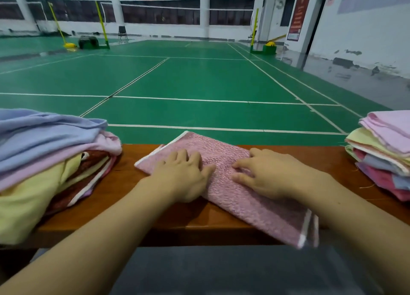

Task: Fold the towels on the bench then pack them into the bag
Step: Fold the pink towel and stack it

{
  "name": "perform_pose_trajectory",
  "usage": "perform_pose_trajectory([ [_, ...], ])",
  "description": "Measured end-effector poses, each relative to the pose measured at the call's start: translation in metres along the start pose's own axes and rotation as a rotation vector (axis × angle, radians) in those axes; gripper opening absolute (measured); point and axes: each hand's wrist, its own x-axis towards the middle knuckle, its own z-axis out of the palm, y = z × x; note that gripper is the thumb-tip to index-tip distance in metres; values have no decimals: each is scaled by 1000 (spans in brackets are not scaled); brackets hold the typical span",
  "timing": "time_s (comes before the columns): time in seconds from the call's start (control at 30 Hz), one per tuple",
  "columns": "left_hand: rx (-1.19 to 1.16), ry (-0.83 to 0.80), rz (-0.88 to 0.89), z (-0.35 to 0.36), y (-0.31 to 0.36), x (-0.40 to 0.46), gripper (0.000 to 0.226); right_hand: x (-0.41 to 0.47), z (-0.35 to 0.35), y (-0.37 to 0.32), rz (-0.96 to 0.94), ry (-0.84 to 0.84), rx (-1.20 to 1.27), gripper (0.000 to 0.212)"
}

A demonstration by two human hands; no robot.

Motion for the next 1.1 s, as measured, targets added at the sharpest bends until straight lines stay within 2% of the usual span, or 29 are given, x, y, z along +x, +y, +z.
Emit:
perform_pose_trajectory([
  [0.07,-8,-1,-49,1,-7,4,74,-6,-4,-7,-24,13,36,45],
  [0.13,-38,-11,-82,3,-10,7,64,-8,-4,-12,-56,9,102,44],
  [0.23,-38,23,-38,8,-16,14,60,-10,-4,-13,-52,20,245,39],
  [0.3,-73,91,75,6,-21,18,60,-6,-3,-7,40,128,338,37],
  [0.37,-171,137,161,4,-26,20,60,-2,-1,2,223,221,297,48],
  [0.4,-235,151,158,3,-27,19,60,0,0,7,307,208,253,56],
  [0.47,-310,254,64,0,-28,16,58,1,3,12,394,120,231,69],
  [0.53,-184,360,-103,-8,-25,11,61,0,4,14,414,86,254,74],
  [0.6,-26,250,-209,-17,-21,3,72,-1,2,12,417,69,249,74],
  [0.7,-16,31,-193,-20,-12,-7,66,-1,-1,8,397,3,266,69],
  [0.77,-102,-5,-144,-17,-7,-7,59,-1,1,6,366,-10,325,64],
  [0.87,-276,57,-121,-15,-9,-3,54,1,4,6,321,102,431,53],
  [0.97,-631,191,-123,-13,-16,1,51,-1,7,8,330,250,625,49],
  [1.1,-1032,434,-104,-8,-20,3,48,3,19,11,350,455,996,63],
])
